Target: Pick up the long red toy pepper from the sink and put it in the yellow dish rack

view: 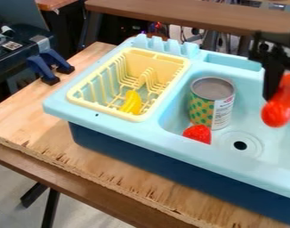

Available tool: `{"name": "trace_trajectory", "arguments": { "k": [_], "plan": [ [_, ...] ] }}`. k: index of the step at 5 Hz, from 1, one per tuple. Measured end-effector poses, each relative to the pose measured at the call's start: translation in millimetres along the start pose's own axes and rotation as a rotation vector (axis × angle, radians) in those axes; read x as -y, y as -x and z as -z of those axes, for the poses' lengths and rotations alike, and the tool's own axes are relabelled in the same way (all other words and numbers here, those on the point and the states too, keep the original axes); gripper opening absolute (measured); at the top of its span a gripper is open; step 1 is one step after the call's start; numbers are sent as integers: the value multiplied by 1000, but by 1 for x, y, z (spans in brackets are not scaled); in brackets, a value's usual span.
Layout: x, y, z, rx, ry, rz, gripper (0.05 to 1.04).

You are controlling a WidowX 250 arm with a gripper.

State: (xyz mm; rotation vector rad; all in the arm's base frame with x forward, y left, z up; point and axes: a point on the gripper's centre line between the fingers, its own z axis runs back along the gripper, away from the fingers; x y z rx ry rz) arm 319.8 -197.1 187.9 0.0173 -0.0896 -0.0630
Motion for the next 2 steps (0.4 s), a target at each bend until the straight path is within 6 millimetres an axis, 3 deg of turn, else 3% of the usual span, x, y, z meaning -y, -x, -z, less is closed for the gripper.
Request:
{"name": "trace_trajectory", "arguments": {
  "k": [2],
  "plan": [
    [-51, 33, -45, 116, 41, -17, 549]
  ]
}}
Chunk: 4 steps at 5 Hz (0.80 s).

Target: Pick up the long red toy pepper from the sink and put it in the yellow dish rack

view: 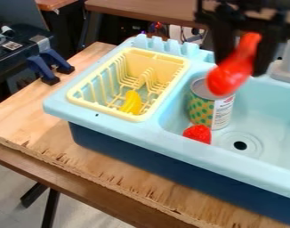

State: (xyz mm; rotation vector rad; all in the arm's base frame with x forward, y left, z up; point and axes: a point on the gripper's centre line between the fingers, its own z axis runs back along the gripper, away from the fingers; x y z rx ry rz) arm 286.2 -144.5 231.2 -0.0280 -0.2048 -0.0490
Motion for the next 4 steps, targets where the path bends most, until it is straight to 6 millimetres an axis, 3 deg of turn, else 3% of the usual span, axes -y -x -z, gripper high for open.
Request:
{"name": "trace_trajectory", "arguments": {
  "k": [1, 2, 3, 4],
  "plan": [
    [-28, 12, -14, 41, 17, -26, 549],
    [-58, 13, -23, 75, 4, -72, 549],
    [-79, 1, -20, 102, 7, -118, 550],
    [-98, -10, -3, 73, 19, -160, 549]
  ]
}}
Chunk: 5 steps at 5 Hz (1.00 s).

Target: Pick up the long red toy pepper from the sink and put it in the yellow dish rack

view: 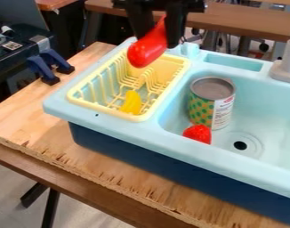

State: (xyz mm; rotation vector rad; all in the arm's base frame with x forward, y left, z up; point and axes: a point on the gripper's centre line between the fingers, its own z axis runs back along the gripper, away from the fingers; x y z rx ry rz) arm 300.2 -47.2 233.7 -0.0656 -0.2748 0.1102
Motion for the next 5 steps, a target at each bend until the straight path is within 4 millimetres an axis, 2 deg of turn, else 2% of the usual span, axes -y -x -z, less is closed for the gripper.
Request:
{"name": "trace_trajectory", "arguments": {
  "k": [2, 4, 5],
  "plan": [
    [-18, -35, 41, -42, 0, -22, 549],
    [-27, -49, 79, -96, -10, 8, 549],
    [-28, -51, 89, -117, -15, 10, 549]
  ]
}}
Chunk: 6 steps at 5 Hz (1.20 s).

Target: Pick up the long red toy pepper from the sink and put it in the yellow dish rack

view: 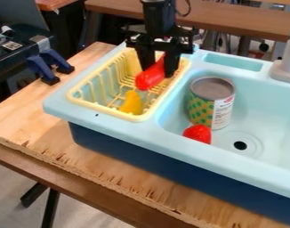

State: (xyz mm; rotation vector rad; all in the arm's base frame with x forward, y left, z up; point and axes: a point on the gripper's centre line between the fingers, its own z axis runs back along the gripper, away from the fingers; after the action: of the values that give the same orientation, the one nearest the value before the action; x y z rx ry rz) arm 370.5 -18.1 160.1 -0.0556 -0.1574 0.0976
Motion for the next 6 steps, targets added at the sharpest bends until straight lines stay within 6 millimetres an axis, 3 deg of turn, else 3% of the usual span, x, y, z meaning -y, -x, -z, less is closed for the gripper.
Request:
{"name": "trace_trajectory", "arguments": {
  "k": [2, 3, 4, 5, 6],
  "plan": [
    [-3, 4, 16, -39, 10, -4, 550],
    [-2, 6, 16, -31, 26, -10, 622],
    [0, 8, 19, -19, 64, 3, 918],
    [-1, 9, 18, -8, 72, 7, 1005],
    [-2, 10, 17, -7, 79, 11, 1001]
  ]
}}
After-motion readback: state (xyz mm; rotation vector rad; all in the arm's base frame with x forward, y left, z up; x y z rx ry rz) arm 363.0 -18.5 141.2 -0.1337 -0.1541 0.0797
